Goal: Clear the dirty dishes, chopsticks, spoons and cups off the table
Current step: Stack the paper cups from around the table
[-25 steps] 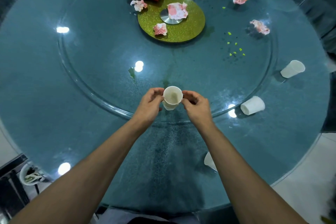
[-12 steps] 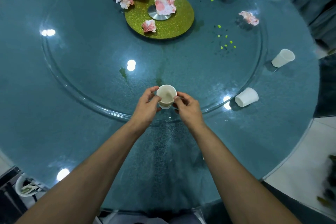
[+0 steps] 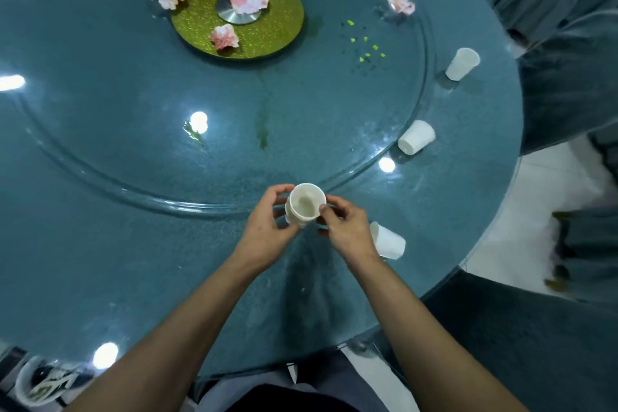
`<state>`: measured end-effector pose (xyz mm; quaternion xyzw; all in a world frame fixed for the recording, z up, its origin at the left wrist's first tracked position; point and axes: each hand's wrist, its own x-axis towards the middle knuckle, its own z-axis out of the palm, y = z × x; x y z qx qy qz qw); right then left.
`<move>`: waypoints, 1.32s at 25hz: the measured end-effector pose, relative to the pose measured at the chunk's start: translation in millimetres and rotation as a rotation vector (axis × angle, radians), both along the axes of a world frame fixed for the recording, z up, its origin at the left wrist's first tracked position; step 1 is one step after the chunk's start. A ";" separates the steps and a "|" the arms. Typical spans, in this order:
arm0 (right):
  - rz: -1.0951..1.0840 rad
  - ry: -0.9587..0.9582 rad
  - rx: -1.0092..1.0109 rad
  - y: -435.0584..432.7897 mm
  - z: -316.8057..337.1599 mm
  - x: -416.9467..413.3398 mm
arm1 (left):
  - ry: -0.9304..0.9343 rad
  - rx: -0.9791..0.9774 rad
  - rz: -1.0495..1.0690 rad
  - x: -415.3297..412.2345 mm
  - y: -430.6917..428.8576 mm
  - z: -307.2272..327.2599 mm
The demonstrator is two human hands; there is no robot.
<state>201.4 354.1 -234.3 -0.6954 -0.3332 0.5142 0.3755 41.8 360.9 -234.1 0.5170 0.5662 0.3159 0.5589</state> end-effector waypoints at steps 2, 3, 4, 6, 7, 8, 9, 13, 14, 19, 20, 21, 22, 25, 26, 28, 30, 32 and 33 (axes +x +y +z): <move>-0.019 -0.026 -0.014 -16.2 -4.1 4.7 | 0.024 0.027 -0.069 1.5 -9.5 -8.5; -0.034 -0.037 -0.022 -22.3 -5.5 6.0 | 0.054 0.048 -0.103 0.9 -13.0 -13.7; -0.044 -0.046 -0.030 -28.0 -5.4 7.1 | 0.074 0.058 -0.129 0.4 -16.4 -17.6; -0.051 -0.064 -0.036 -38.4 -4.1 7.9 | 0.069 0.056 -0.157 0.7 -22.7 -21.0; -0.055 -0.067 -0.034 -42.5 -4.8 8.7 | 0.059 0.063 -0.172 1.4 -25.4 -21.7; -0.059 -0.068 -0.036 -46.4 -4.9 9.6 | 0.061 0.083 -0.185 2.3 -27.9 -21.6; -0.066 -0.065 -0.041 -48.8 -5.0 11.1 | 0.072 0.112 -0.197 3.4 -28.8 -20.6; -0.050 -0.080 -0.061 -53.4 -2.2 14.6 | 0.062 0.170 -0.189 5.4 -29.1 -16.4; -0.037 -0.087 -0.063 -54.6 -1.1 15.0 | 0.052 0.175 -0.190 5.8 -29.5 -16.6; 0.039 -0.097 -0.049 -55.3 4.0 23.5 | 0.030 0.171 -0.163 10.0 -32.0 -14.3; 0.066 -0.104 -0.046 -54.1 5.1 25.9 | 0.029 0.167 -0.149 11.4 -32.9 -14.1; 0.085 -0.110 -0.042 -53.7 6.6 28.4 | 0.030 0.160 -0.133 12.9 -34.5 -14.5; 0.087 -0.115 -0.037 -54.1 8.0 32.0 | 0.032 0.151 -0.114 15.4 -36.9 -14.5; 0.028 -0.147 0.009 -54.6 10.6 51.2 | 0.036 0.136 -0.059 23.9 -44.6 -13.8; 0.012 -0.164 0.029 -53.5 11.7 59.6 | 0.034 0.131 -0.040 26.4 -46.5 -12.9; 0.025 -0.264 0.046 -51.3 12.0 76.3 | 0.031 0.121 -0.013 29.3 -50.7 -12.4; 0.096 -0.443 0.054 -48.8 8.5 92.5 | 0.034 0.121 0.018 33.3 -55.2 -11.5; 0.228 -0.617 0.032 -47.2 1.0 106.0 | 0.037 0.112 0.038 39.2 -60.8 -11.7; 0.311 -0.689 0.000 -46.7 -2.2 110.3 | 0.038 0.108 0.046 42.1 -64.0 -12.1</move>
